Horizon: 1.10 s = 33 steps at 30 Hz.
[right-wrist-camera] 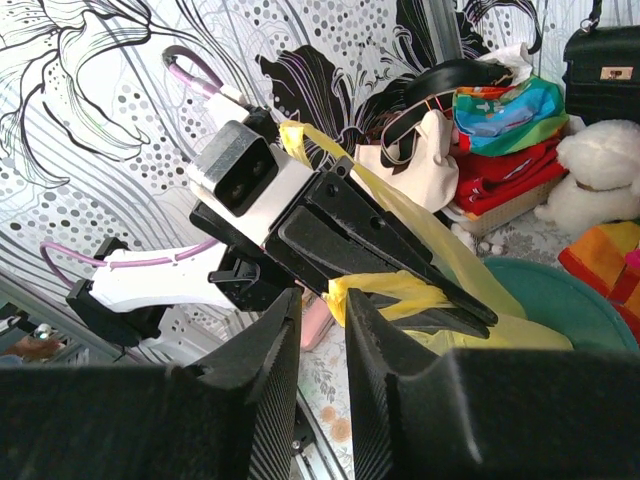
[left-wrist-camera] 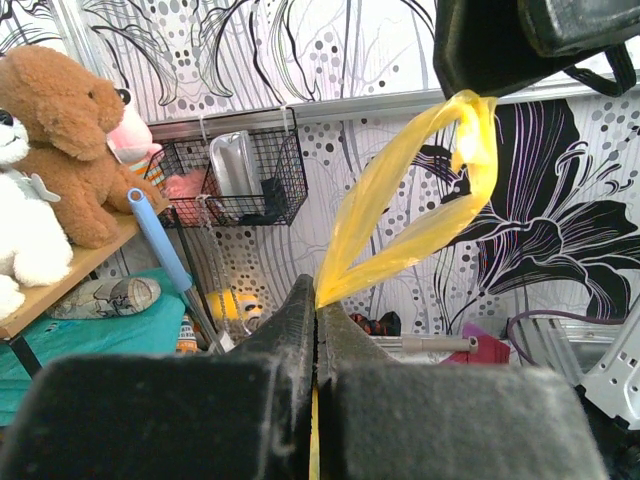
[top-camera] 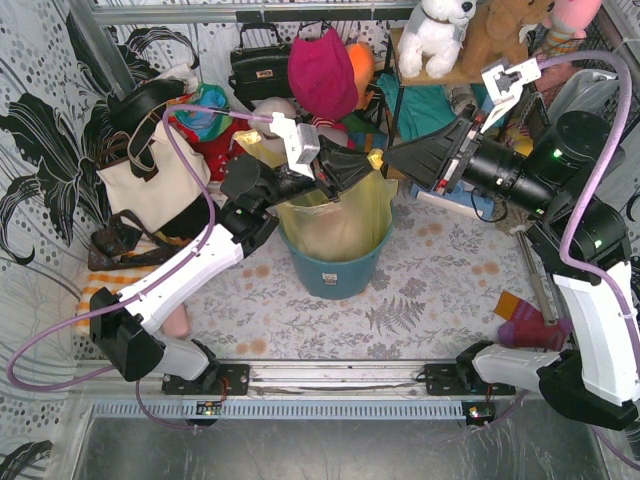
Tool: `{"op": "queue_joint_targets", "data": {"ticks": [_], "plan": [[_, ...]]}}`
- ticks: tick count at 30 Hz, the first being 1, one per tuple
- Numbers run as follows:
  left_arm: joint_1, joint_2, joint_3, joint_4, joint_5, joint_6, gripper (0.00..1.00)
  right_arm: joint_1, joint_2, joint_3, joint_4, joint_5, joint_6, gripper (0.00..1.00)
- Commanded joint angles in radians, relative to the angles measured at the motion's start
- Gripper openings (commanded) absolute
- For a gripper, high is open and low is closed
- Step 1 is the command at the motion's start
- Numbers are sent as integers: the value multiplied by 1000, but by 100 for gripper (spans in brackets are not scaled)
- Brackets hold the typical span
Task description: Tie the trash bag
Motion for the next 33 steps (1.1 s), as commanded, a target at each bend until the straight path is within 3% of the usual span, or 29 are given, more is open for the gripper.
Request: {"op": "queue_joint_targets", "data": {"ticks": [1, 14, 20, 30, 33], "plan": [[5, 3, 38, 25, -9, -14, 0, 2, -5, -15, 0, -19, -4, 24], [5, 4, 39, 26, -1, -19, 0, 2, 17, -40, 66, -47, 19, 21], [6, 6, 39, 19, -1, -15, 0, 2, 25, -39, 92, -54, 27, 0], [6, 1, 0, 47, 20, -20, 0, 2, 36, 9, 172, 9, 33, 0], [6, -4, -12, 51, 27, -20, 5, 3, 37, 4, 186, 34, 33, 0]]}}
